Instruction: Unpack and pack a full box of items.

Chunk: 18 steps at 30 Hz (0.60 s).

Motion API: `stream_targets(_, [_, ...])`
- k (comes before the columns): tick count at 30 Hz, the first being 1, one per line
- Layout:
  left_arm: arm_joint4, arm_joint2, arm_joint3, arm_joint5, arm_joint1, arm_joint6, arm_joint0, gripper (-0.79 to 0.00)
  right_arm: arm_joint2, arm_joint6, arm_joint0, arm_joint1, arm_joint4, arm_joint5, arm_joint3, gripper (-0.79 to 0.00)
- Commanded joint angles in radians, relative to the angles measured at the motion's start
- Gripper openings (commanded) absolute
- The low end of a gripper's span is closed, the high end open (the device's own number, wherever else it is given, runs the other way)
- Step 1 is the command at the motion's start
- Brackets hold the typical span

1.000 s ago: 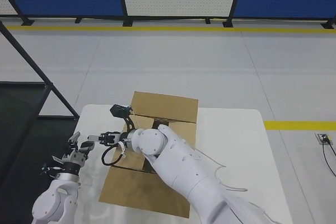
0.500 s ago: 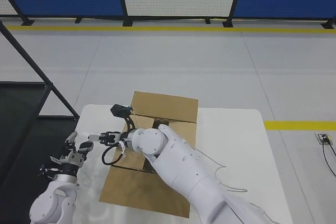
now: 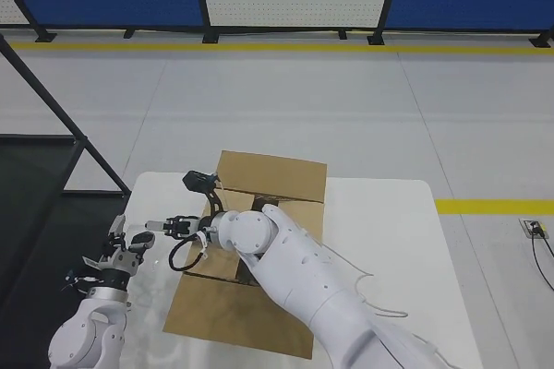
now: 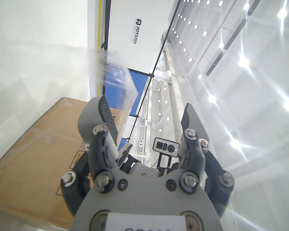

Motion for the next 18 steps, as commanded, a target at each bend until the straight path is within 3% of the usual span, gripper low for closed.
stream_targets(1, [0.004,0.005,0.001,0.001,0.000,0.000,-0.004,-0.175,0.005,0.005,-0.001,0.001,0.004,-0.014,-0.006,0.000])
stream_targets(18, [0.016,0.017,0.013,0.007,-0.001,-0.004,-0.002,-0.175,0.041,0.014,-0.012,0.018,-0.003,-0.053,-0.045,0.000])
